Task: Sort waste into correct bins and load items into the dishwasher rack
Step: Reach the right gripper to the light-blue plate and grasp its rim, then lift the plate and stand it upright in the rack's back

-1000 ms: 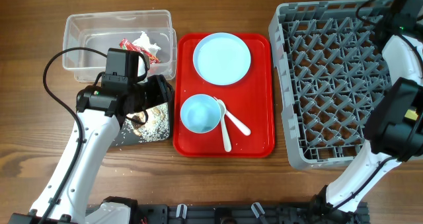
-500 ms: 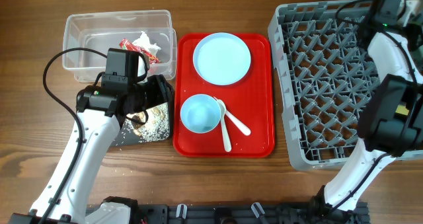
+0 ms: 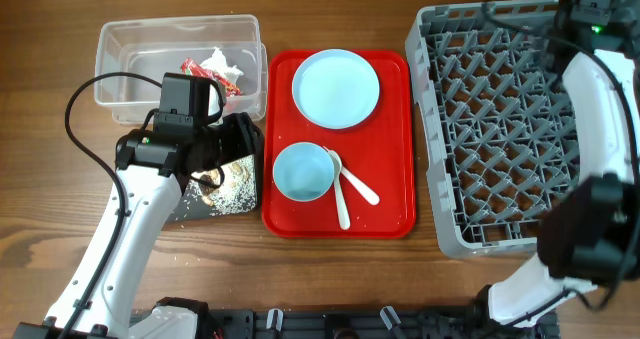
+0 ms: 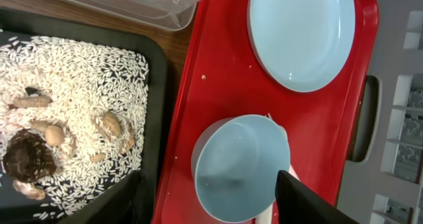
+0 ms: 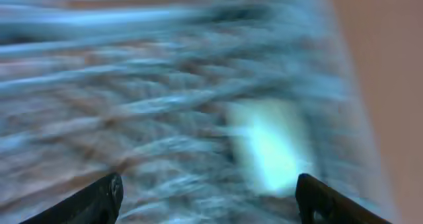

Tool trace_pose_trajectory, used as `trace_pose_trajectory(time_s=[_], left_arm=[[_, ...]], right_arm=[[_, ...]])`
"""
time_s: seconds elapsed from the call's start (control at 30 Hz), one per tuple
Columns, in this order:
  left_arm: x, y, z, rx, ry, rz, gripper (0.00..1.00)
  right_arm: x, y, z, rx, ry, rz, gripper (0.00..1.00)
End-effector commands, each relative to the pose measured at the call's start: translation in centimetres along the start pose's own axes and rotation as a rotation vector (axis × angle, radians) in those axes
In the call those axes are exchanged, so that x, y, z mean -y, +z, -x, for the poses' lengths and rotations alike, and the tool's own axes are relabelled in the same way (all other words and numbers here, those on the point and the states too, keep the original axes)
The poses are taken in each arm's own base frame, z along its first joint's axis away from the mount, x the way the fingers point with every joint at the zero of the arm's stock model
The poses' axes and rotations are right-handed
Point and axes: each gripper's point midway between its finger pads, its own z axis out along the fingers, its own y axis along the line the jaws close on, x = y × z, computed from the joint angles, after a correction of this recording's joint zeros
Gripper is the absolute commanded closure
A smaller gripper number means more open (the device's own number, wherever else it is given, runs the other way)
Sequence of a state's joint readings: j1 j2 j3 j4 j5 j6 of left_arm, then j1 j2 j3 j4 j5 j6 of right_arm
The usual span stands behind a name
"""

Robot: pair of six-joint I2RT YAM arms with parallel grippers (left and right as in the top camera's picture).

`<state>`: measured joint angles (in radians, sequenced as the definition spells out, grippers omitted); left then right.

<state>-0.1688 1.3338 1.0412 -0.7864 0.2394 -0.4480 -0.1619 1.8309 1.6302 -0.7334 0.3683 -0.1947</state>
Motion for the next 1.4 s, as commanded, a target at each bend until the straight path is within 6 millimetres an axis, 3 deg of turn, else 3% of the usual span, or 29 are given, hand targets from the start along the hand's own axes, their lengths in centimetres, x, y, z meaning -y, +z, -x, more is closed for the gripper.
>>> trace_pose_trajectory(time_s=[0.0, 0.1, 0.2, 0.4, 0.6, 0.73, 0.87, 0.9, 0.97, 1.03, 1.1, 1.17, 1.27, 1.37], left_arm=[[-0.6, -0.7, 0.4, 0.024, -0.01, 0.036, 0.32], [-1.1, -0.7, 0.1, 0.014, -0.015, 0.062, 0.25], [-1.1, -0.7, 0.0, 0.011, -0.015, 0.063, 0.21], [-1.1, -0.7, 0.0, 0.011, -0.015, 0.063, 0.19], [-1.1, -0.7, 0.0, 0.011, -0.015, 0.063, 0.18], [-1.1, -0.7, 0.0, 0.011, -0.015, 0.063, 0.18], [-1.1, -0.7, 0.0, 0.011, -0.015, 0.063, 0.18], [-1.1, -0.7, 0.0, 0.011, -0.015, 0.063, 0.18], [-1.1, -0.7, 0.0, 0.011, -0.015, 0.063, 0.18], [-1.1, -0.7, 0.0, 0.011, -0.015, 0.063, 0.18], [-1.1, -0.7, 0.0, 0.011, -0.015, 0.063, 0.18], [-1.1, -0.7, 0.0, 0.011, -0.015, 0.063, 0.18], [-1.1, -0.7, 0.0, 0.01, -0.014, 0.062, 0.19], [-1.1, -0.7, 0.0, 0.01, -0.015, 0.062, 0.19]], right_arm=[[-14.6, -6.6, 0.9, 0.04, 0.037, 0.699, 0.16], [-20.1, -8.9, -0.3, -0.023, 0.007, 0.814, 0.18], [-23.7, -9.2, -1.2, -0.042, -0.059, 0.778, 0.18], [-28.5, -6.5, -3.4, -0.088, -0.09, 0.558, 0.18], [-31.8, -2.9, -7.0, -0.217, -0.021, 0.483, 0.24], [-32.8, -0.9, -8.9, -0.291, 0.041, 0.453, 0.32], [-34.4, -0.3, -9.9, -0.331, 0.05, 0.508, 0.56], [-34.7, -0.3, -10.2, -0.342, 0.05, 0.52, 0.67], [-35.1, -0.3, -10.6, -0.363, 0.047, 0.54, 0.77], [-35.3, -0.4, -11.0, -0.383, 0.052, 0.549, 0.95], [-35.2, -0.5, -11.0, -0.389, 0.07, 0.545, 0.96], [-34.8, -0.9, -10.1, -0.365, 0.07, 0.55, 0.96], [-33.1, -2.2, -7.2, -0.287, 0.096, 0.543, 0.96], [-29.1, -4.7, -2.2, -0.126, 0.127, 0.509, 0.96]])
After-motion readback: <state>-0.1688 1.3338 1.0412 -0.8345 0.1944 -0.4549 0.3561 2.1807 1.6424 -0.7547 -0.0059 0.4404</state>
